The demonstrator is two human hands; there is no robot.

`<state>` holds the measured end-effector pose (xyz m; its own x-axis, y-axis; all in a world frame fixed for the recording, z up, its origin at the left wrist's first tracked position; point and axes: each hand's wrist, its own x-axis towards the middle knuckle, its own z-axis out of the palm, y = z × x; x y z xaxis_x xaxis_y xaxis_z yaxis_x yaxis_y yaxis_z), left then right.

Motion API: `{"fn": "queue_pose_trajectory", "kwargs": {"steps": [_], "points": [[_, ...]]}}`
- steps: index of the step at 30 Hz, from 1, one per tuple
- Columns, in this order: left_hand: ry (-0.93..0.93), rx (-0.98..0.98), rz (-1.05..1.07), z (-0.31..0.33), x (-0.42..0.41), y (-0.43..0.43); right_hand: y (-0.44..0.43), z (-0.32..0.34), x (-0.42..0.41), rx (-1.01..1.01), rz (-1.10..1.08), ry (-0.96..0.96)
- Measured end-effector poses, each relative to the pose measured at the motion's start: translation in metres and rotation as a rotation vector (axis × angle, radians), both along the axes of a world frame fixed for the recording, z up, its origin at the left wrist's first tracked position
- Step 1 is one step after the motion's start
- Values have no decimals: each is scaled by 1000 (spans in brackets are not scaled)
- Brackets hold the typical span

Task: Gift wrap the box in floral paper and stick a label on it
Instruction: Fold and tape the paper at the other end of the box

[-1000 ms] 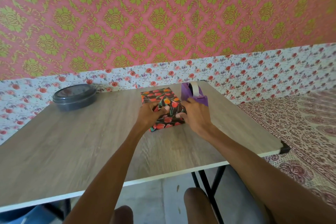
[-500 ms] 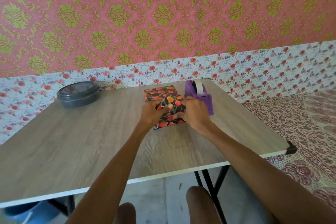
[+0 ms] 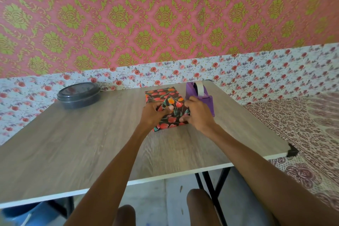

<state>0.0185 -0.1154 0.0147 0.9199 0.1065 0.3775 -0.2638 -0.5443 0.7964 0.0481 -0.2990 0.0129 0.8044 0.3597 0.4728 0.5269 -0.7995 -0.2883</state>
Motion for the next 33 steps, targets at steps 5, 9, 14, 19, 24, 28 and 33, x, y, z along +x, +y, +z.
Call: {"fn": "queue_pose_trajectory", "kwargs": {"steps": [5, 9, 14, 19, 24, 28, 33], "points": [[66, 65, -55, 7, -3, 11, -5, 7, 10, -25, 8, 9], [63, 183, -77, 18, -11, 19, -15, 13, 16, 117, 54, 46], [-73, 427, -11, 13, -21, 21, -16, 11, 17, 191, 107, 49], [-298, 472, 93, -7, -28, 20, -21, 9, 14, 224, 141, -34], [-477, 634, 148, -16, -32, 14, -27, -1, 8, 68, 239, -326], [-517, 727, 155, -20, -31, 16, -28, -3, 0, -151, 283, -541], [-593, 852, 152, -24, -30, 18, -27, -7, 3, -234, 389, -609]]}}
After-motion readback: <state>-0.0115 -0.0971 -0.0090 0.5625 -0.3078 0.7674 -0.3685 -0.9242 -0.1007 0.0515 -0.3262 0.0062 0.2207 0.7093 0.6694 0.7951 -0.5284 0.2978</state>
